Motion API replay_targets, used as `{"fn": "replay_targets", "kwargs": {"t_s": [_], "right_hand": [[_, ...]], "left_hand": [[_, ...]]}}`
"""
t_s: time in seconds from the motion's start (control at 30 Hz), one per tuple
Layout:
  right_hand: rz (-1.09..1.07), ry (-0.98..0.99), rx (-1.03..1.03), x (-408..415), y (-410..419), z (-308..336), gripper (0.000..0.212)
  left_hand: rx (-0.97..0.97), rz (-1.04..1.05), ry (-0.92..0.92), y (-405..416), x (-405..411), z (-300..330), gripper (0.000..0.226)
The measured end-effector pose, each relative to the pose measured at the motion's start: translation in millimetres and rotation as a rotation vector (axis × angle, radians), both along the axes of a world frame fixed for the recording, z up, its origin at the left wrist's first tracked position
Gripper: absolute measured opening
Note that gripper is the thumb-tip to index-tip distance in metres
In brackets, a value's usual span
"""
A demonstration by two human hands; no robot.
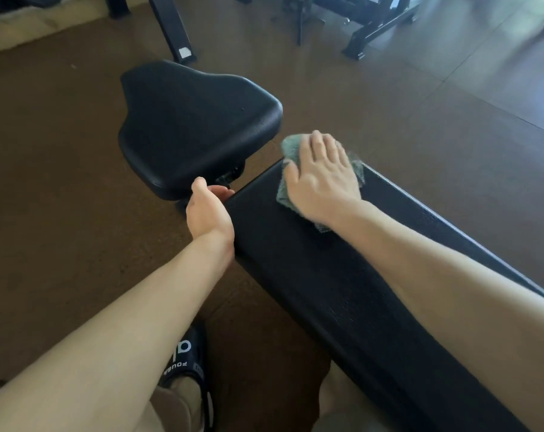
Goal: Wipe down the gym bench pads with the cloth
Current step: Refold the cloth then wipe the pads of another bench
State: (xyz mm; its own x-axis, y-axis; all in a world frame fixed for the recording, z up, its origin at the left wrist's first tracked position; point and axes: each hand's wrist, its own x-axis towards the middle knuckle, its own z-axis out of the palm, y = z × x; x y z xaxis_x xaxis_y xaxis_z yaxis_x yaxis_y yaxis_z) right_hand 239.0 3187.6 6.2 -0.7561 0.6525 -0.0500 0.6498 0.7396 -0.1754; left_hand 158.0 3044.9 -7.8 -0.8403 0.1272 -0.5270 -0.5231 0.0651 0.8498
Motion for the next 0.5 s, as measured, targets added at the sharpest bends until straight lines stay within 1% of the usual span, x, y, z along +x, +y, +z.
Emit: {"fn": "replay_targets", "kwargs": {"t_s": [0.13, 0.23, 0.3, 0.37, 0.43, 0.5], "right_hand": [[0.342, 0.039, -0.024, 52.0, -79.8, 4.3, 0.067], [0.464, 0.012, 0.005, 89.6, -104.6, 1.2, 0.067], [0.513, 0.039, 0.023, 88.8, -100.1, 0.6, 0.067], [0.507, 0.070, -0.019, 65.4, -87.7, 1.6, 0.064], [0.402, 0.064, -0.058, 30.4, -67.6, 0.5, 0.060], [0.305, 0.075, -0.032, -4.8, -47.3, -1.5, 0.056]], "left_hand": [[0.040, 0.007, -0.028, 2.0, -4.7, 0.5, 0.048], [0.085, -0.003, -0.049, 1.7, -5.2, -3.4, 0.047], [0.100, -0.006, -0.058, 1.8, -4.3, -4.4, 0.048], [0.112, -0.010, -0.060, 1.7, -6.3, -5.2, 0.050], [0.109, -0.024, -0.059, 0.4, -8.7, -7.5, 0.053], [0.077, -0.004, -0.041, -1.4, -6.3, -6.3, 0.052]]}}
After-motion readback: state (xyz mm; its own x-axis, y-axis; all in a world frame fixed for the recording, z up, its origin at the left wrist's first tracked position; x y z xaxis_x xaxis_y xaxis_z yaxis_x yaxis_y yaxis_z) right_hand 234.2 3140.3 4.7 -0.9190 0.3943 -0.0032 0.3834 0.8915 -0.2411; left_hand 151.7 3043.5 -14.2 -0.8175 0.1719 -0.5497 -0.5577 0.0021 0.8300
